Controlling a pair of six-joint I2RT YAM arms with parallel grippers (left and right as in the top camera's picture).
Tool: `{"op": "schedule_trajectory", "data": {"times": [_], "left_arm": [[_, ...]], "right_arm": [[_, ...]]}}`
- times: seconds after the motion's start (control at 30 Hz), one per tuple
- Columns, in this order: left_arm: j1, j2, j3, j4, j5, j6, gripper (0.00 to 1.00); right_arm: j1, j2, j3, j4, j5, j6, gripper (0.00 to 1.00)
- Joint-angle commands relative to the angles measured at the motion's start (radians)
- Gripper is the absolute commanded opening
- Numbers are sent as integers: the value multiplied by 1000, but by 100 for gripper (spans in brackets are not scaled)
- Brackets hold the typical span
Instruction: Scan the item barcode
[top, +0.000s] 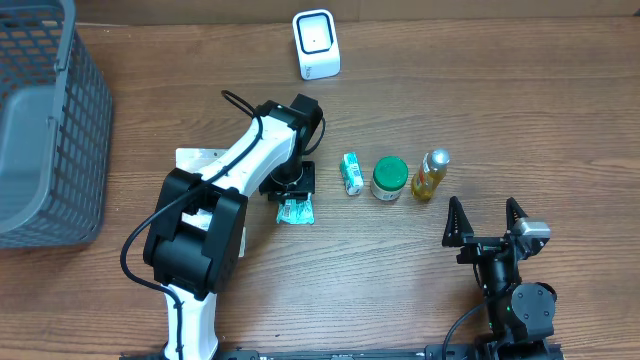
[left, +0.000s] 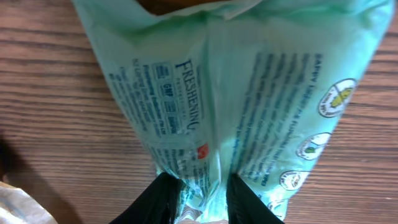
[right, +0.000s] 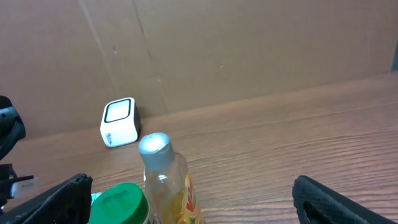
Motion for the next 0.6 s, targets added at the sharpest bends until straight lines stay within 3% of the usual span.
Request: {"op": "schedule_trajectory", "data": {"times": [0.0, 0.07, 0.2, 0.47, 0.53, 0.57], "left_arm": [[1, -13, -23, 0, 40, 16, 38], [2, -13, -20, 0, 126, 69, 39], [18, -14, 31, -65, 141, 100, 26], [48, -25, 311, -300, 145, 125, 37], [45, -26, 352, -332, 146, 125, 36], [42, -26, 358, -341, 146, 125, 31]], "right_arm": [[-2, -10, -11, 5, -2, -5, 100], [-2, -10, -11, 5, -2, -5, 100], [-2, -10, -11, 5, -2, -5, 100], [-2, -10, -11, 5, -2, -5, 100], [-2, -10, -11, 5, -2, -5, 100], [-2, -10, -11, 5, -2, -5, 100]]}}
